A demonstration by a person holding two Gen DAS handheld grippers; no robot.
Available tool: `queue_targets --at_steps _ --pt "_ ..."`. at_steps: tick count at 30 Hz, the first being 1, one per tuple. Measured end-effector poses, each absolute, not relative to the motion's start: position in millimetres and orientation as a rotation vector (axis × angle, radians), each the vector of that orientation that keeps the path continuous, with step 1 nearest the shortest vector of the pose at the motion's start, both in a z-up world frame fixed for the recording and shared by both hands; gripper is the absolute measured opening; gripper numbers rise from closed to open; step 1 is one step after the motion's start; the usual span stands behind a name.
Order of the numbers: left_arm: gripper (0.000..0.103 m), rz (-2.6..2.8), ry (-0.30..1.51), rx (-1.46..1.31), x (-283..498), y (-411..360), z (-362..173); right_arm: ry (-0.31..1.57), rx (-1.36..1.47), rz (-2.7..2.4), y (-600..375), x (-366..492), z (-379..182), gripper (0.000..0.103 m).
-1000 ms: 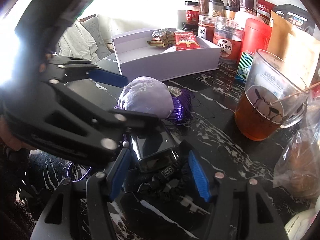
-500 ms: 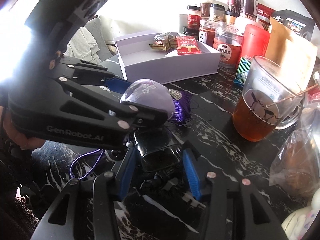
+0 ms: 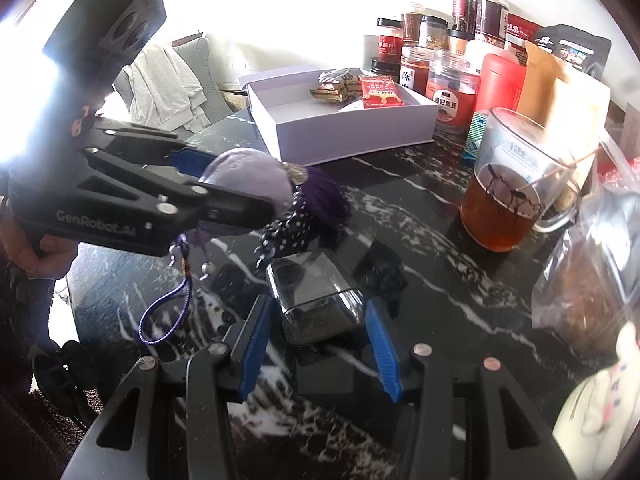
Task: Organize objects
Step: 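Lift the lavender pouch with left tool while right tool lifts the grey case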
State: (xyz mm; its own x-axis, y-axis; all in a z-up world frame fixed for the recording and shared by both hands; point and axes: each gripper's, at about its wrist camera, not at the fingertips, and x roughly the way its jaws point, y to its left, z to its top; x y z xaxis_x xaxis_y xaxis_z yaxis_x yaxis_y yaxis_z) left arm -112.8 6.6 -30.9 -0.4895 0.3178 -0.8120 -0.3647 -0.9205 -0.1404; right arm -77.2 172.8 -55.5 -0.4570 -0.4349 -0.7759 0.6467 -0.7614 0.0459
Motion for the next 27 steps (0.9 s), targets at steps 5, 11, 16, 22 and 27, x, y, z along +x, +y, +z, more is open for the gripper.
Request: queue_targets --at_steps 5,11,16,22,27 --pt "0.049 2.436 0.063 -1.32 -91 -2 -32 0.349 1.078 -2.202 171 -61 -56 0.049" --pt "0.049 2.442 0.046 -1.356 -69 -8 -38 0.36 1.086 -2.17 166 -45 -61 0.049" --pt "0.049 2.431 0.051 -1.401 -54 -10 -48 0.368 1.098 -2.162 164 -37 -65 0.049" --pt "0.049 2.411 0.03 -1.439 -40 -13 -59 0.379 1.1 -2.163 164 -32 -67 0.049" --pt "0.049 2.4 0.006 -1.472 -37 -13 -68 0.368 1.092 -2.172 164 -32 -68 0.049"
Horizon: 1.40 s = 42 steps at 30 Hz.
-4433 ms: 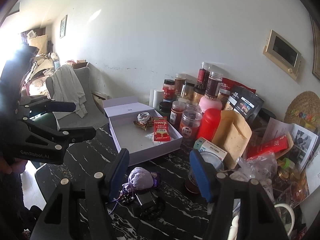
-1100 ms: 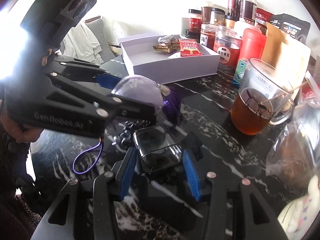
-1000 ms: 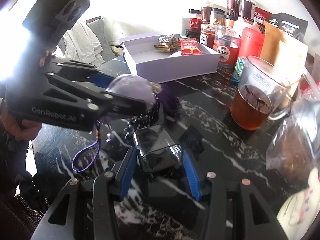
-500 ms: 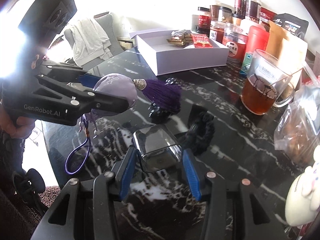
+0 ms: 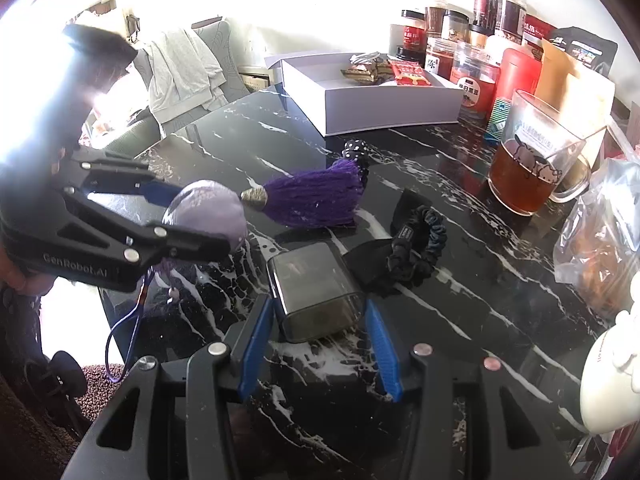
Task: Organize objects
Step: 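Lift the lavender pouch with left tool while right tool lifts the grey case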
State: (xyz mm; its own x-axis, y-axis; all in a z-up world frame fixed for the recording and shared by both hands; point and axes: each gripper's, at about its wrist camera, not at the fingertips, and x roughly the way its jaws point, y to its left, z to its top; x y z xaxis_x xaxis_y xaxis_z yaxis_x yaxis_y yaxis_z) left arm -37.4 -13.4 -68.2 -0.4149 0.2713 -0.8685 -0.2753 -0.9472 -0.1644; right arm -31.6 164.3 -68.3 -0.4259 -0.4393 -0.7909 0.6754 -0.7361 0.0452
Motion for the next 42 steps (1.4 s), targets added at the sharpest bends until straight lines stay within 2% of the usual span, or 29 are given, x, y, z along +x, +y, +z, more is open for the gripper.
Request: queue_targets --at_steps 8,11,13,18,23,26,28,29,31,32,33,40,42 --pt "0.052 2.416 0.041 -1.483 -37 -7 -77 0.387 1.086 -2.17 159 -32 -71 0.05" --pt "0.057 2.432 0.104 -1.487 -36 -1 -78 0.408 1.098 -2.169 156 -32 -75 0.05" --pt "0.067 2.441 0.154 -1.495 -34 3 -80 0.409 1.105 -2.165 155 -33 -77 0.05" --pt "0.074 2.458 0.203 -1.473 -29 6 -84 0.432 1.118 -2.142 148 -36 -85 0.051" --pt "0.075 2.488 0.185 -1.447 -28 0 -86 0.45 1.095 -2.139 142 -38 -87 0.053" --pt "0.073 2.501 0.187 -1.429 -27 -4 -86 0.443 1.087 -2.136 139 -38 -87 0.053" --pt "0.051 2.506 0.179 -1.42 -26 -7 -84 0.429 1.082 -2.125 139 -36 -86 0.051" --pt "0.05 2.51 0.173 -1.422 -26 -9 -83 0.424 1.077 -2.113 138 -35 -86 0.05" --pt "0.048 2.506 0.166 -1.421 -26 -10 -82 0.428 1.064 -2.111 136 -33 -85 0.029" --pt "0.047 2.506 0.166 -1.422 -26 -11 -82 0.425 1.064 -2.114 136 -33 -85 0.012" --pt "0.047 2.505 0.161 -1.425 -26 -12 -81 0.416 1.069 -2.116 136 -34 -85 0.01" --pt "0.046 2.518 0.114 -1.435 -25 -19 -81 0.364 1.08 -2.114 140 -37 -84 0.009" --pt "0.046 2.529 0.099 -1.443 -25 -25 -80 0.339 1.091 -2.118 142 -39 -84 0.014"
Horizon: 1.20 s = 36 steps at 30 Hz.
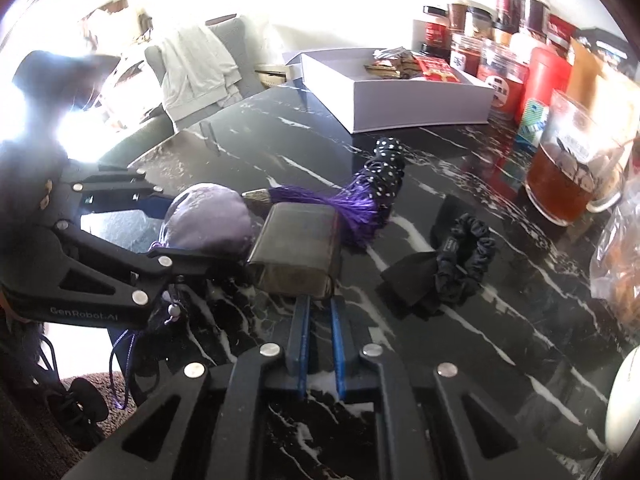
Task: Organize objects
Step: 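Lift the lavender pouch with left tool while right tool lifts the grey case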
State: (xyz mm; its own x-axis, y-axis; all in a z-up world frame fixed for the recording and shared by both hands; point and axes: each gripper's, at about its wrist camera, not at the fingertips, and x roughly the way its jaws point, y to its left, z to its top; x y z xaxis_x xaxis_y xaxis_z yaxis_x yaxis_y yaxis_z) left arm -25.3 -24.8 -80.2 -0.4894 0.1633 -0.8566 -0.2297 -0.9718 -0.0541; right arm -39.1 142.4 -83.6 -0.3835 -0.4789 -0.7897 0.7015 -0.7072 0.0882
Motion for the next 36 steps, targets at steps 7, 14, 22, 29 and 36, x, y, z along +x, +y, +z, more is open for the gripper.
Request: queue_targets --at_steps 7,14,22,29,36 --pt "0.046 2.557 0.055 -1.464 -25 -43 -80 0.287 1.008 -2.125 140 -33 -73 0.06" --pt "0.046 2.593 0.06 -1.484 -22 -56 -79 0.311 1.045 -2.148 111 -40 -77 0.064" --pt "0.047 2.643 0.005 -1.505 -18 -83 -81 0.32 1.086 -2.188 101 -45 -87 0.064" --pt "0.047 2.655 0.024 -1.497 -16 -85 -81 0.362 1.055 -2.224 93 -44 -87 0.052" --pt "0.047 2.648 0.012 -1.5 -18 -82 -81 0.383 1.048 -2.202 91 -42 -87 0.045"
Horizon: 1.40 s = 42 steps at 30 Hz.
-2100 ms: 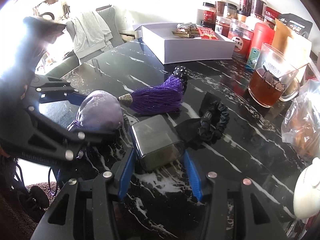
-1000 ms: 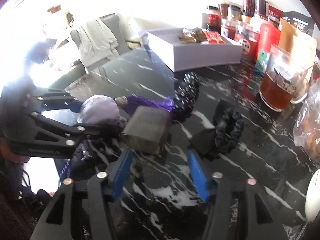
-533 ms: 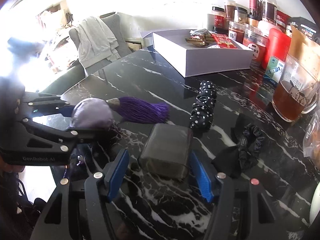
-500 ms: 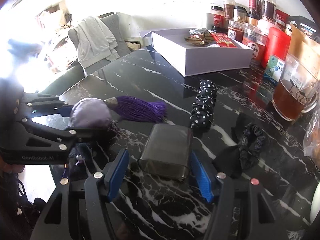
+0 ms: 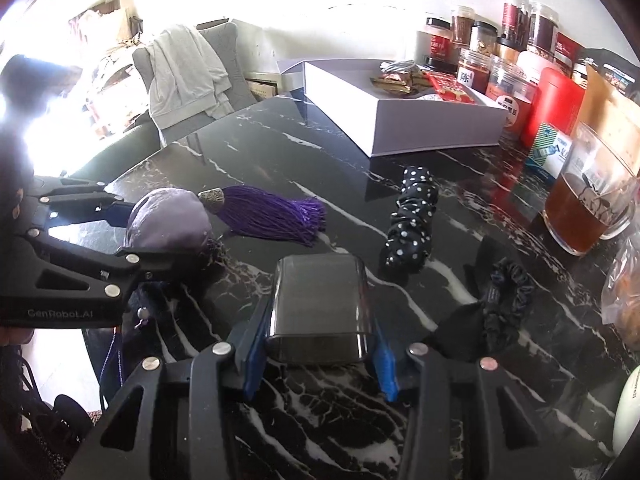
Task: Organize objects
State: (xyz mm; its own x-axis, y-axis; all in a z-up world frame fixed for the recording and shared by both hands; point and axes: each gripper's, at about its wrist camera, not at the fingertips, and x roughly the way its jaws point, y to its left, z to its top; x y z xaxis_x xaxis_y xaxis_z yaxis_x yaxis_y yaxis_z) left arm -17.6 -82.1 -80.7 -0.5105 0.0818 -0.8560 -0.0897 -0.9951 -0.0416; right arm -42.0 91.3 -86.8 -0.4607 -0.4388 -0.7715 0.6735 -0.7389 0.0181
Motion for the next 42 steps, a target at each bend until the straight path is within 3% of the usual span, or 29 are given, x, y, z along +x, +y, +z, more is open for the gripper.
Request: queue_targets --at_steps 13,42 --pt "0.047 2.665 0.047 -1.44 -15 -75 -53 0.362 1.019 -2.169 97 -35 -70 0.045" --pt "0.047 2.751 0.176 -1.249 -53 -44 61 0.387 0.799 -2.253 125 -58 43 0.045"
